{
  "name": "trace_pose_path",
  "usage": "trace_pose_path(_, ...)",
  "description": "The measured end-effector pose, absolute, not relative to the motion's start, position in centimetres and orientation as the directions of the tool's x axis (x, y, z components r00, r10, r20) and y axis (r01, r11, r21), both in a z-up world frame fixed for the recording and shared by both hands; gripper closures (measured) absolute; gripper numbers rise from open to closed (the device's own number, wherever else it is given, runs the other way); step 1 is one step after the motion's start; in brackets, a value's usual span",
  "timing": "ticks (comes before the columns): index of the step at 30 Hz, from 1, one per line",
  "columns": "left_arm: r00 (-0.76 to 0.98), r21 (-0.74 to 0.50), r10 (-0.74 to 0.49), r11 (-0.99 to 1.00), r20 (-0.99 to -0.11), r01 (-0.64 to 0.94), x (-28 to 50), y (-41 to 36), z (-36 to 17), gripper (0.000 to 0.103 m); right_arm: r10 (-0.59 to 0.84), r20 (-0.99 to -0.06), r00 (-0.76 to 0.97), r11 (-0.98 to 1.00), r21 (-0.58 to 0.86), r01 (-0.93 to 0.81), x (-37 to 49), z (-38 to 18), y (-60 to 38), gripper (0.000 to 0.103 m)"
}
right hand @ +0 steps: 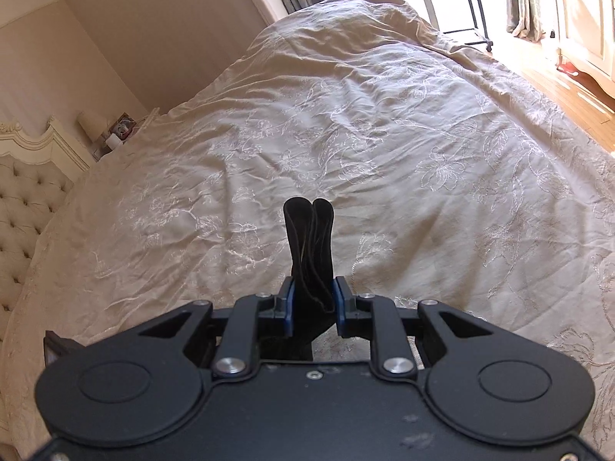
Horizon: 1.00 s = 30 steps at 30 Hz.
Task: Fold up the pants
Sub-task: 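Grasp the cuff end with the right gripper and fold it toward the waist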
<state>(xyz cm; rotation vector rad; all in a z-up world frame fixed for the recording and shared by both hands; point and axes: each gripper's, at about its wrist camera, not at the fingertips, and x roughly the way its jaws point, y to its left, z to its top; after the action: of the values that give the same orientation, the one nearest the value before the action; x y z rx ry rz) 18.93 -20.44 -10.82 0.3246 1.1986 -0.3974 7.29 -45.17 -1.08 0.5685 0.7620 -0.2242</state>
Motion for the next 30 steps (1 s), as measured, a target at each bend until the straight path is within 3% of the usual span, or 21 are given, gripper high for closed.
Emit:
trace_pose_path(7, 0.296, -0.026, -0.128, 0.945, -0.946, 0.325, 19.8, -9.4, -8.4, 0.076, -0.05, -0.68, 0.732, 0.93, 0.235, 0.282, 8.6, 3.5, -34.3, 0.082)
trace_pose_path(11, 0.289, -0.033, -0.113, 0.963, -0.951, 0.269, 19.9, -2.8, -8.1, 0.076, -0.042, -0.677, 0.735, 0.975, 0.132, 0.178, 10.2, 3.4, -25.5, 0.082)
trace_pose_path(17, 0.266, -0.027, -0.08, 0.98, -0.961, 0.195, 20.0, 4.9, -8.4, 0.076, -0.007, -0.753, 0.658, 0.999, 0.021, 0.034, 12.9, -3.3, -12.7, 0.082)
trace_pose_path(22, 0.247, -0.025, -0.072, 0.982, -0.966, 0.188, 19.8, 8.8, -8.9, 0.076, -0.045, -0.825, 0.564, 0.999, -0.04, 0.021, 14.2, -9.5, -6.5, 0.082)
trace_pose_path(25, 0.239, -0.029, -0.072, 0.983, -0.968, 0.179, 19.7, 10.3, -9.2, 0.076, -0.069, -0.832, 0.551, 0.997, -0.047, 0.053, 14.7, -10.6, -6.0, 0.081)
trace_pose_path(26, 0.237, -0.03, -0.072, 0.984, -0.969, 0.174, 19.8, 10.6, -9.2, 0.076, -0.053, -0.834, 0.55, 0.998, -0.032, 0.048, 14.7, -10.7, -5.9, 0.075)
trace_pose_path(28, 0.237, -0.039, -0.077, 0.987, -0.968, 0.159, 19.9, 10.8, -9.1, 0.076, 0.004, -0.825, 0.565, 1.0, 0.012, 0.01, 14.5, -10.0, -5.9, 0.068)
trace_pose_path(30, 0.245, -0.057, -0.092, 0.988, -0.965, 0.147, 20.2, 10.6, -8.8, 0.076, 0.12, -0.798, 0.591, 0.993, 0.108, -0.055, 13.6, -8.6, -6.0, 0.07)
